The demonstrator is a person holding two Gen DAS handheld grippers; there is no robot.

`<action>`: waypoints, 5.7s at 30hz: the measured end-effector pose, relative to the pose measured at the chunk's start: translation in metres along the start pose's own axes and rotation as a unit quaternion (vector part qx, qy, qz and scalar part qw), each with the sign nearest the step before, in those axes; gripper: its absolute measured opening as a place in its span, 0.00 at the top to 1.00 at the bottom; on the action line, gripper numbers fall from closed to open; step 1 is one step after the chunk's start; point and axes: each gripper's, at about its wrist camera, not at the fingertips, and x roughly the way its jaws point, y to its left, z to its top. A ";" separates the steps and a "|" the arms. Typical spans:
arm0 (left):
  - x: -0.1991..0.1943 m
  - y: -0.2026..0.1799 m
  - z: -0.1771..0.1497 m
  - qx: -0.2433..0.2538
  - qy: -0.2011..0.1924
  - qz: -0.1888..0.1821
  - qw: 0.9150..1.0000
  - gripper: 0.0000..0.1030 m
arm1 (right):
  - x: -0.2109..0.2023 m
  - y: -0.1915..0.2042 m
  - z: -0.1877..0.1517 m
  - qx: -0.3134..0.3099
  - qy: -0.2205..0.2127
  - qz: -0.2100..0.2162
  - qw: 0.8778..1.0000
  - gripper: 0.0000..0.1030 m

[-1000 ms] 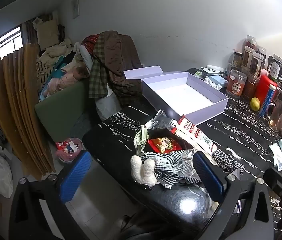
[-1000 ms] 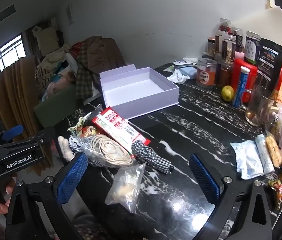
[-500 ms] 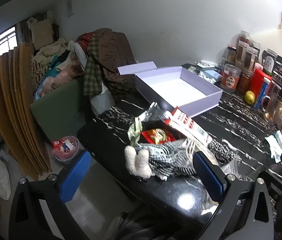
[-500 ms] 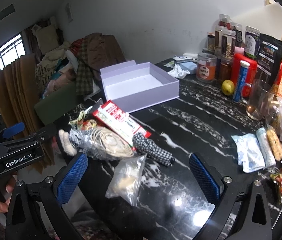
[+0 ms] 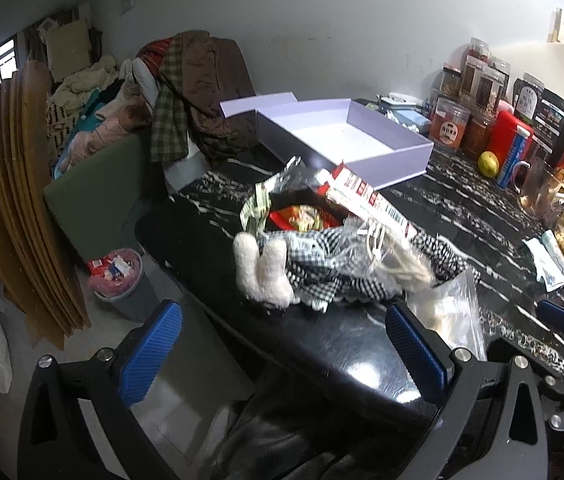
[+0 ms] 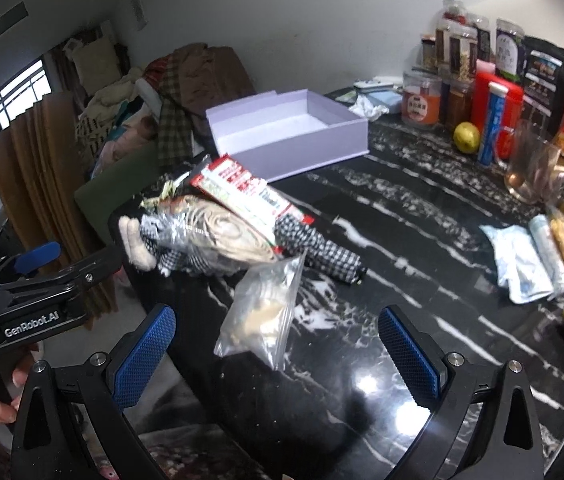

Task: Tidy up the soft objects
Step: 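Move both tools toward the pile of soft items on the table, then grasp the clear bag with the right tool while the left tool grasps the bagged cream cord, then carry both bags over the lavender box and lower them inside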

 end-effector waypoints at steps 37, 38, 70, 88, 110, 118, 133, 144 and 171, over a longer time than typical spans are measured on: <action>0.036 -0.038 0.050 0.056 -0.005 -0.094 0.994 0.00 | 0.058 -0.035 0.006 0.041 0.087 0.054 0.994 0.64; 0.038 -0.043 0.052 0.062 -0.005 -0.099 0.993 0.00 | 0.054 -0.039 0.006 0.044 0.085 0.050 0.994 0.64; 0.087 -0.116 0.029 0.176 0.105 -0.152 0.967 0.00 | 0.019 -0.098 0.007 0.095 0.044 0.017 0.994 0.64; 0.101 -0.123 0.025 0.213 0.106 -0.109 0.965 0.36 | 0.014 -0.112 0.001 0.117 0.042 0.001 0.992 0.64; 0.044 -0.102 0.054 0.171 0.021 -0.125 0.977 0.36 | 0.014 -0.091 0.019 0.088 0.021 0.036 0.995 0.64; 0.023 -0.090 0.068 0.157 -0.026 -0.118 0.980 0.36 | 0.011 -0.064 0.039 0.048 -0.003 0.054 0.997 0.64; -0.003 -0.072 0.119 0.128 -0.111 -0.120 0.978 0.36 | 0.002 -0.036 0.095 -0.011 -0.055 0.087 0.995 0.64; 0.009 -0.063 0.168 0.112 -0.139 -0.112 0.977 0.36 | 0.007 -0.032 0.153 -0.043 -0.088 0.096 0.991 0.64; 0.120 -0.056 0.284 0.116 -0.123 -0.079 0.982 0.36 | 0.094 -0.047 0.280 -0.064 -0.092 0.089 0.990 0.63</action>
